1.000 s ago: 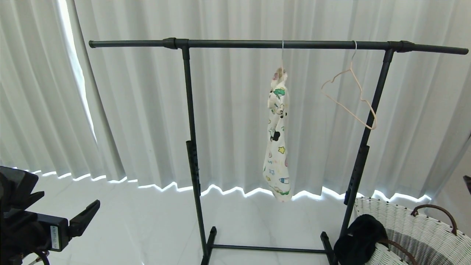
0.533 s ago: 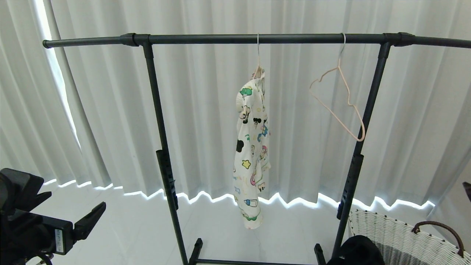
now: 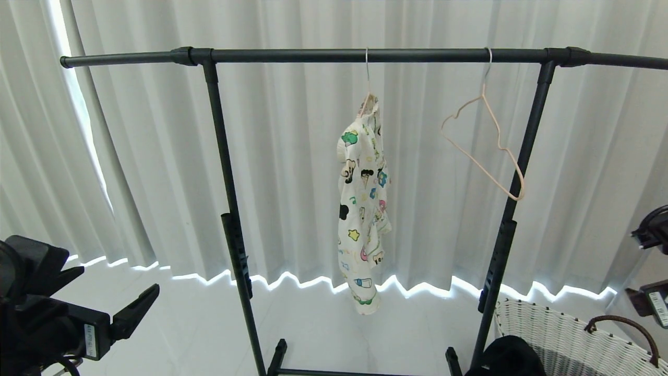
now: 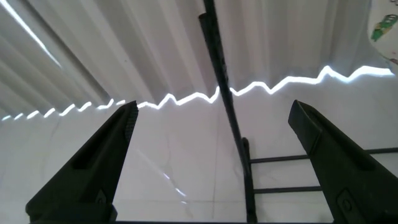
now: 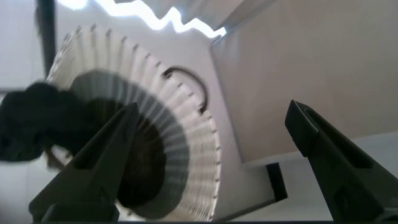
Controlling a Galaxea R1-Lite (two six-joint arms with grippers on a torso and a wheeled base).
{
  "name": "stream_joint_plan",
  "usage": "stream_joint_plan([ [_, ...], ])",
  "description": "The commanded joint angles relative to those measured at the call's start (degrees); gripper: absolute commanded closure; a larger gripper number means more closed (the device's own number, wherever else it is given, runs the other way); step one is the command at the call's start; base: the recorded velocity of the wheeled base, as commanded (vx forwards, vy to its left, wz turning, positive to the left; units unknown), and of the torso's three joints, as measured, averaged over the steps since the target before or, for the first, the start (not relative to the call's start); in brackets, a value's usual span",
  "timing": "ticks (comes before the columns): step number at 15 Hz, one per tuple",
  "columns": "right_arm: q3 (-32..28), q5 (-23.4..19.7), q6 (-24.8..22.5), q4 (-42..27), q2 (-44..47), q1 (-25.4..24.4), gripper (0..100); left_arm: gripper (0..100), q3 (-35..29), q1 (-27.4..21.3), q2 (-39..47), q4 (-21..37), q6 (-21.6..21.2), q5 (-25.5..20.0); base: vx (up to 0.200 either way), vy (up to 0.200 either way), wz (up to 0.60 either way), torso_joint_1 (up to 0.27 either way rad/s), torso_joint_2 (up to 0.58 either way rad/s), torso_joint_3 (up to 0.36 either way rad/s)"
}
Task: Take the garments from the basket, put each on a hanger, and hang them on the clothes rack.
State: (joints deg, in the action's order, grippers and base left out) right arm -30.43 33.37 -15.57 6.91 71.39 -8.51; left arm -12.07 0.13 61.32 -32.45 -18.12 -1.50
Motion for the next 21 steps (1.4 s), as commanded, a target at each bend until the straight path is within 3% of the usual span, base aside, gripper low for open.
stream_joint_plan([
  [1, 2.21, -0.67, 1.50, 0.91, 7.10, -0.46, 0, 0, -0.41, -2.77, -0.50, 0.02, 0.10, 0.01, 0.000, 0.000, 0.00, 0.000, 0.00, 0.000],
  [4, 8.63, -2.87, 1.77, 10.05, 14.57, -5.38, 0, 0, -1.47, -7.96, -0.59, 0.02, 0.54, -0.08, 0.000, 0.000, 0.00, 0.000, 0.00, 0.000],
  [7, 11.36, -10.51, 1.77, 11.02, 18.00, -11.62, 0, 0, -1.29, -8.48, -0.50, 0.02, 0.62, -0.61, 0.000, 0.000, 0.00, 0.000, 0.00, 0.000],
  [10, 11.09, -16.93, 1.86, 11.11, 23.36, -12.50, 0, 0, -1.29, -8.48, -0.67, 0.02, 0.54, -0.61, 0.000, 0.000, 0.00, 0.000, 0.00, 0.000],
  [12, 11.09, -16.93, 2.74, 13.65, 28.54, -11.09, 0, 0, -1.38, -8.48, -0.67, 0.02, 0.54, -0.61, 0.000, 0.000, 0.00, 0.000, 0.00, 0.000],
  [16, 11.36, -16.75, 3.79, 25.87, 39.00, -9.60, 0, 0, -1.29, -8.48, -0.94, 0.02, 0.10, -0.61, 0.000, 0.000, 0.00, 0.000, 0.00, 0.000],
  [21, 10.92, -14.29, 3.79, 29.12, 45.68, -6.61, 0, 0, -1.11, -8.48, -1.64, 0.02, 0.01, -0.52, 0.000, 0.000, 0.00, 0.000, 0.00, 0.000],
])
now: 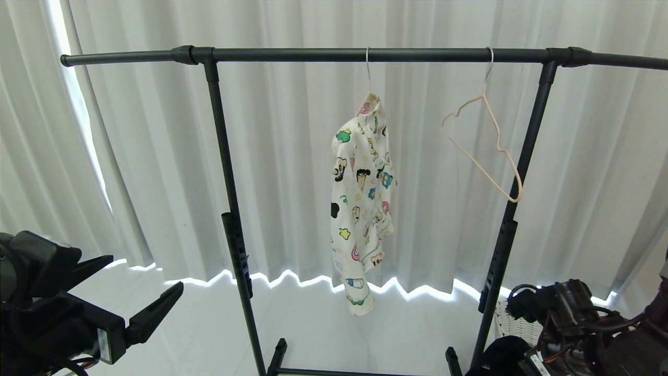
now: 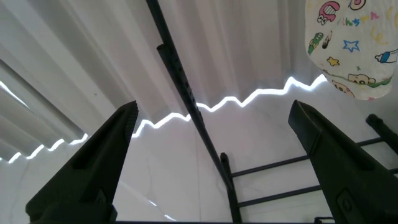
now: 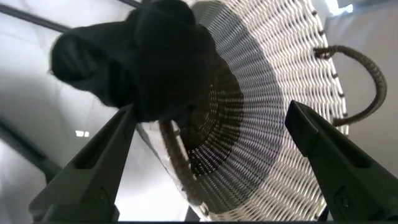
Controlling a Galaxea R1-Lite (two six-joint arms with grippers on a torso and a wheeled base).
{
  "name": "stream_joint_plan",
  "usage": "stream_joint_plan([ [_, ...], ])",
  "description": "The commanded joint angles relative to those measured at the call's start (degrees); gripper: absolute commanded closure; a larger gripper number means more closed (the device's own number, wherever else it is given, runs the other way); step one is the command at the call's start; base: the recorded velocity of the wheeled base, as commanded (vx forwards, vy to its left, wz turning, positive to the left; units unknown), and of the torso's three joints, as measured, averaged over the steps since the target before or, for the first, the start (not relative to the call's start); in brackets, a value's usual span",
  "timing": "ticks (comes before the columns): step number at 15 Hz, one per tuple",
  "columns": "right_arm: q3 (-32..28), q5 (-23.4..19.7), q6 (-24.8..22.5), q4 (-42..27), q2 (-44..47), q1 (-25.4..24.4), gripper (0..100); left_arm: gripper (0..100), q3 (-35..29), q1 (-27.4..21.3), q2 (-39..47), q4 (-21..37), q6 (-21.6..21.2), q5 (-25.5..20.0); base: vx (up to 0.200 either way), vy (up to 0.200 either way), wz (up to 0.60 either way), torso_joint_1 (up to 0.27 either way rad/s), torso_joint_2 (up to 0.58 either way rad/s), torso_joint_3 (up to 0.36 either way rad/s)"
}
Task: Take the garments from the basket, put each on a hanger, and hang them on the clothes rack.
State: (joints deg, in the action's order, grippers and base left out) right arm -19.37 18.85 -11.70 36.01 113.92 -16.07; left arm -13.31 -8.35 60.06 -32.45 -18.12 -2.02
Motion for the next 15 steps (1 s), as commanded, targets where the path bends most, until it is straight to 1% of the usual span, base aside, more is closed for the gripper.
stream_joint_plan([
  [1, -0.14, 0.23, -0.07, 1.61, 3.94, 1.65, 0, 0, 0.39, 0.00, -0.65, 0.02, 0.01, 0.00, 0.000, 0.000, 0.00, 0.000, 0.00, 0.000],
  [2, -0.23, 0.31, -0.07, 3.01, 4.99, 2.71, 0, 0, 0.74, 0.00, -0.91, 0.02, 0.01, 0.00, 0.000, 0.000, 0.00, 0.000, 0.00, 0.000],
  [3, -0.23, 0.31, -0.07, 3.36, 5.26, 2.88, 0, 0, 0.74, 0.00, -0.91, 0.02, 0.01, 0.00, 0.000, 0.000, 0.00, 0.000, 0.00, 0.000],
  [4, -0.58, 0.31, -0.07, 5.12, 6.40, 3.15, 0, 0, 0.66, 0.00, -0.82, 0.02, 0.01, 0.00, 0.000, 0.000, 0.00, 0.000, 0.00, 0.000],
  [8, -0.93, 0.31, -0.07, 9.25, 9.48, 3.15, 0, 0, 0.66, 0.00, -0.82, 0.02, 0.01, 0.00, 0.000, 0.000, 0.00, 0.000, 0.00, 0.000],
  [9, -1.20, 1.02, -0.16, 10.92, 10.44, 3.15, 0, 0, 0.66, 0.00, -0.74, 0.11, 0.01, 0.00, 0.000, 0.000, 0.00, 0.000, 0.00, 0.000],
  [11, -1.20, 3.83, 0.01, 11.19, 11.15, 3.24, 0, 0, 0.57, 0.00, -0.65, 0.02, 0.10, 0.00, 0.000, 0.000, 0.00, 0.000, 0.00, 0.000],
  [12, -1.11, 3.83, 0.28, 11.63, 11.15, 3.24, 0, 0, 0.66, 0.00, -0.65, 0.02, 0.10, 0.00, 0.000, 0.000, 0.00, 0.000, 0.00, 0.000],
  [13, -1.02, 3.83, 0.37, 12.86, 11.15, 3.24, 100, 0, 0.57, 0.00, -0.65, 0.02, 0.19, 0.00, 0.000, 0.000, 0.00, 0.000, 0.00, 0.000],
  [15, -1.02, 4.00, 0.19, 14.17, 11.06, 3.06, 100, 0, 0.57, 0.00, -0.65, 0.02, 0.19, 0.00, 0.000, 0.000, 0.00, 0.000, 0.00, 0.000],
])
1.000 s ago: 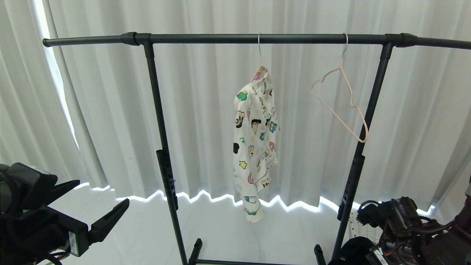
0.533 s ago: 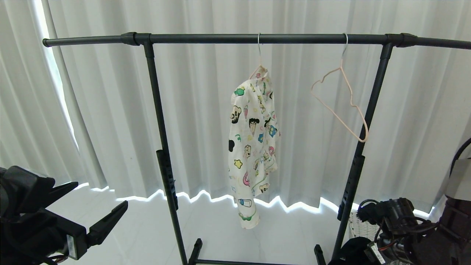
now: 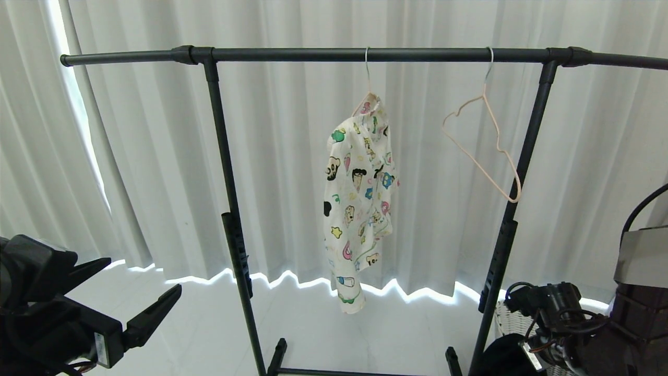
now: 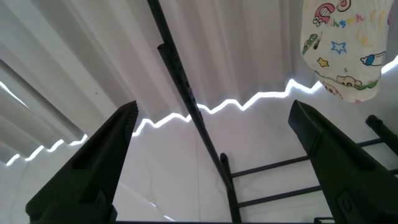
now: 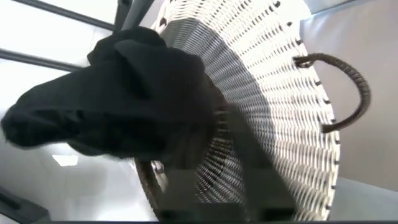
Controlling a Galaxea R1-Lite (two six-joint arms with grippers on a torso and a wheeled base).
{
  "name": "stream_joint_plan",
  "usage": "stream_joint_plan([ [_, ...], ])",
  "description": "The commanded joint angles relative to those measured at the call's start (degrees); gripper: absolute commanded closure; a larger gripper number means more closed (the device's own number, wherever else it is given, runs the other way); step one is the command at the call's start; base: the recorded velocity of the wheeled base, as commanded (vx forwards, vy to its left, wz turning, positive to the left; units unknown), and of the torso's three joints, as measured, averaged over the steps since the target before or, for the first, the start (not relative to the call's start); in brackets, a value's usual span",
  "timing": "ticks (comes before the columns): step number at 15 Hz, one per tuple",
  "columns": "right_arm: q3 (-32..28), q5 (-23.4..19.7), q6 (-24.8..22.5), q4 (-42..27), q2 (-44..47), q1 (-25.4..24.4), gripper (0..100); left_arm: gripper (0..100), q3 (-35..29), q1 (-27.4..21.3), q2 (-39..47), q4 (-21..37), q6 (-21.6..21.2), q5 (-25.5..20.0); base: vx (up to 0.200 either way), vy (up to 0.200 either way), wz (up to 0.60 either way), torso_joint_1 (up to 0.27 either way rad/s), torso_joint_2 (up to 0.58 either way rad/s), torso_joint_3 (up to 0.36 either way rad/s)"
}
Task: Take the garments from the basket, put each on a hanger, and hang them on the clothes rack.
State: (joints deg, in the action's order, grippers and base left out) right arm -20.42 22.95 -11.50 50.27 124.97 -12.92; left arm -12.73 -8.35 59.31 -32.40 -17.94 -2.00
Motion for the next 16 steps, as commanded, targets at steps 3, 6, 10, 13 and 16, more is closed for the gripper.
stream_joint_plan([
  [3, 2.05, 1.39, -1.78, 0.53, -4.82, -1.23, 100, 0, 0.16, 0.09, 0.37, 0.06, -0.16, 0.07, 0.000, 0.000, 0.00, 0.000, 0.00, 0.000],
  [6, 2.14, 1.22, -9.60, -0.62, -14.31, -1.32, 100, 0, 0.42, 0.09, 1.43, 0.06, -1.13, 0.15, 0.000, 0.000, 0.00, 0.000, 0.00, 0.000],
  [10, -9.99, 0.51, -10.21, -26.10, -31.80, -1.40, 100, 0, 0.07, 0.09, 1.43, 0.06, -6.40, 0.51, 0.000, 0.000, 0.00, 0.000, 0.00, 0.000],
  [13, -25.20, 0.07, -9.77, -49.48, -40.50, -5.54, 100, 0, -0.02, 0.09, 1.25, 0.06, -6.40, 0.51, -0.067, 0.000, 0.00, 0.001, 0.00, 0.001],
  [16, -36.62, 0.07, -5.91, -63.90, -43.32, -13.09, 100, 0, 0.16, 0.09, 1.16, -0.03, -6.31, 0.42, -0.200, 0.000, 0.00, 0.010, 0.00, 0.001],
])
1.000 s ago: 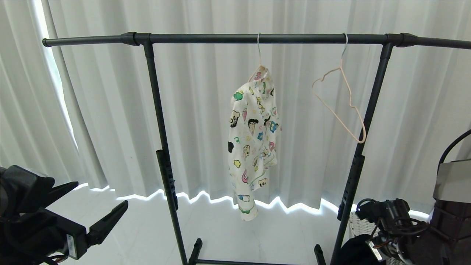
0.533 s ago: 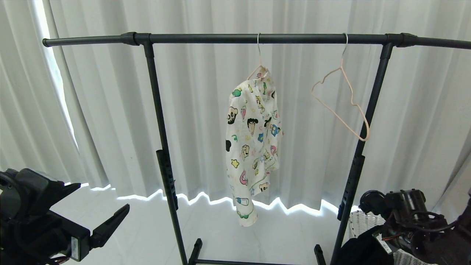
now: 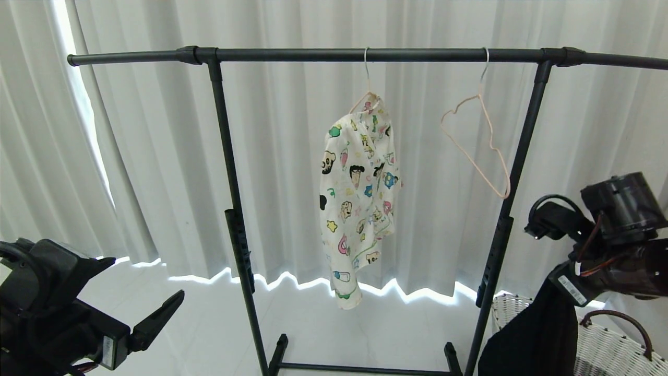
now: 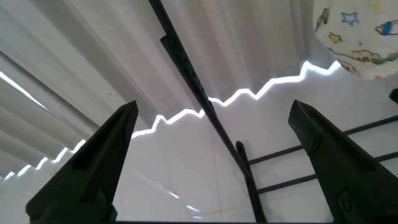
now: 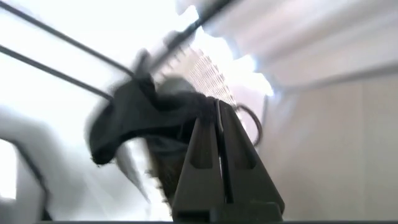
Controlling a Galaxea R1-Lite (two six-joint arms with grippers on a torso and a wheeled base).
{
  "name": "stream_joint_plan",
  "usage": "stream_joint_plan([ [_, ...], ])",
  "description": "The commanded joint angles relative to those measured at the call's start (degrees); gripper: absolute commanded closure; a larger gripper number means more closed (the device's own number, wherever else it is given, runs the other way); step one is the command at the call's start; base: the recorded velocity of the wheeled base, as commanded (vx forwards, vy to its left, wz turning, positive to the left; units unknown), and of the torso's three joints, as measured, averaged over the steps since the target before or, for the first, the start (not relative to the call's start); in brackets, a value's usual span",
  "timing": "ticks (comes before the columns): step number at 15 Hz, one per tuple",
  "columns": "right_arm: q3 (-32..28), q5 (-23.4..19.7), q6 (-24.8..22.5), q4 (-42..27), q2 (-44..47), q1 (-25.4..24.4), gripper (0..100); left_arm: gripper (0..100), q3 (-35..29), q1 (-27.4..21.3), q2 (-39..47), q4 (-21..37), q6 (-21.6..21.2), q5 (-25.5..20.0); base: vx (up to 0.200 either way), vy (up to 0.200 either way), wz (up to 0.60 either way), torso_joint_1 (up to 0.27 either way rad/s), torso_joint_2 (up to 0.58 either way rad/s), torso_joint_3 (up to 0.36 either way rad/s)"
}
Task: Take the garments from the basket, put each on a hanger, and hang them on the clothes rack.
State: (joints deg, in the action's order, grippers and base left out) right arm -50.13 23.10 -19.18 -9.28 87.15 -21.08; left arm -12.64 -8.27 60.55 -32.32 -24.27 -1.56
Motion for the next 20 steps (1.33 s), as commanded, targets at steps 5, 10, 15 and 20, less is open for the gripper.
stream_joint_plan([
  [5, -14.12, 0.10, 3.88, -9.36, -4.71, -11.18, 100, 0, -0.45, -0.08, 0.01, -0.03, 0.19, -0.29, -0.200, 0.000, 0.00, 0.001, 0.00, 0.005],
  [10, -18.51, 0.10, 4.06, -11.11, -2.95, -15.66, 100, 0, -2.04, -1.84, 0.09, -0.11, 0.80, -1.16, 0.000, 0.000, 0.00, 0.000, 0.00, 0.000],
  [15, -30.64, -0.60, 9.33, -11.03, 6.45, -23.40, 100, 0, -9.24, -13.71, 0.97, -0.03, 14.69, -9.16, 0.000, 0.000, 0.00, 0.000, 0.00, 0.000],
  [20, -42.95, -6.23, 12.23, -10.67, 15.86, -28.32, 100, 0, -12.67, -20.30, 4.93, -0.11, 15.31, -9.25, 0.000, 0.000, 0.00, 0.000, 0.00, 0.000],
])
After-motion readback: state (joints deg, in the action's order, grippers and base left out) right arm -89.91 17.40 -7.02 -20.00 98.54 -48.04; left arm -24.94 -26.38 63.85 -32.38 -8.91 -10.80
